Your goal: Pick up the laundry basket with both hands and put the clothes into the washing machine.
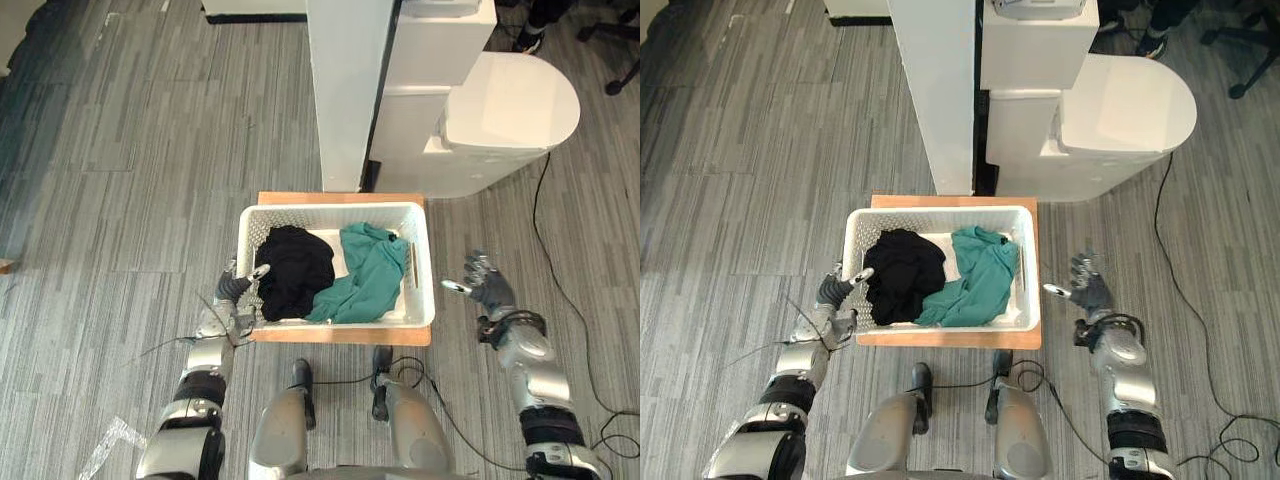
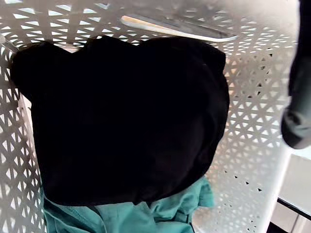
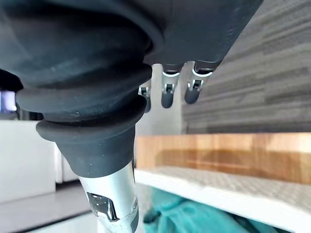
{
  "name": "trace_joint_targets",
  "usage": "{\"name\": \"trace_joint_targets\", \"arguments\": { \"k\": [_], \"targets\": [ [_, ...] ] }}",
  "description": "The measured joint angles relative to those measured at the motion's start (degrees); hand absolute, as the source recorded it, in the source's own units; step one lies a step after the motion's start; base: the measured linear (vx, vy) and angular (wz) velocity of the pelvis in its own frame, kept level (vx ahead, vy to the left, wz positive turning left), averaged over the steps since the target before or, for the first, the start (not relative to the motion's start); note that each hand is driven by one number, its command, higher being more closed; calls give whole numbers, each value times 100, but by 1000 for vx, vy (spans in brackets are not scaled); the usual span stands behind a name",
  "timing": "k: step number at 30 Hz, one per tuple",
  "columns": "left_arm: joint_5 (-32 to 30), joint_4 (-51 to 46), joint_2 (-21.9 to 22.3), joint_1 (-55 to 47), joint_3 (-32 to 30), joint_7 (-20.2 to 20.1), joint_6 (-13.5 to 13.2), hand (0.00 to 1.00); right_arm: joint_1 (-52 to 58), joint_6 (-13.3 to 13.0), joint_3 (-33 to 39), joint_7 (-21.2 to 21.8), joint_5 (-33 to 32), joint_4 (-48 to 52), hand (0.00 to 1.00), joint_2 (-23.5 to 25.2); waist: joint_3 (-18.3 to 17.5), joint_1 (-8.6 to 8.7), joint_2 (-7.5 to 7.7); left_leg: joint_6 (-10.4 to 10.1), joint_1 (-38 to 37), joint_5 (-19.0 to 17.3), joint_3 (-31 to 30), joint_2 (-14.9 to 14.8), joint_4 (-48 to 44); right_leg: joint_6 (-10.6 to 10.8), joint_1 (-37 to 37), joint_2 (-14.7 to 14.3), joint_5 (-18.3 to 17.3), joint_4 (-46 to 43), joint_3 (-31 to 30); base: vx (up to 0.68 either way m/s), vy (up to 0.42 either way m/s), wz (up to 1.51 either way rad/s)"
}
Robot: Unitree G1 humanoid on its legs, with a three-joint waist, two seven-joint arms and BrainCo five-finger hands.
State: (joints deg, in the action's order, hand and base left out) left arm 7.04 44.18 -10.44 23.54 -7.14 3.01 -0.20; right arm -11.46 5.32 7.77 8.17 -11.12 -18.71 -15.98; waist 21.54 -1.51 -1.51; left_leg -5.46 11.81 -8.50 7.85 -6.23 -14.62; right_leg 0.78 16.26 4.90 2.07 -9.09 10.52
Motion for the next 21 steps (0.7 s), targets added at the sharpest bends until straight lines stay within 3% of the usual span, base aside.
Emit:
{"name": "trace_joint_targets", "arguments": {
  "k": [3, 8, 11, 21],
  "targets": [
    [-151, 296, 5, 315, 179, 112, 11, 0, -316, 13, -368, -50, 50, -91, 0, 211, 110, -90, -5, 20, 30, 12, -3, -17, -56, -9, -4, -24, 64, 28, -16, -57, 4, -2],
    [-438, 493, -14, 473, 208, 309, 98, 0, -644, -49, -336, -110, 52, -305, 0, 290, 239, -95, 28, 31, 161, 18, -47, -29, -162, -19, -7, -49, 218, 173, -7, -55, 6, 1],
    [-608, 690, -71, 645, 310, 372, 124, 0, -986, -152, -408, -251, 62, -734, 0, 314, 250, -97, 30, 98, 220, 60, -51, -37, -175, -34, -13, -76, 345, 312, -13, -58, 1, -2],
    [-1112, 1147, -298, 1276, 499, 614, 220, 0, -2240, -145, -883, -598, 222, -2330, 0, 175, 386, -136, 38, 89, 522, 103, -146, -127, -244, -98, 43, -200, 617, 664, 36, -34, -14, 1]
  ]
}}
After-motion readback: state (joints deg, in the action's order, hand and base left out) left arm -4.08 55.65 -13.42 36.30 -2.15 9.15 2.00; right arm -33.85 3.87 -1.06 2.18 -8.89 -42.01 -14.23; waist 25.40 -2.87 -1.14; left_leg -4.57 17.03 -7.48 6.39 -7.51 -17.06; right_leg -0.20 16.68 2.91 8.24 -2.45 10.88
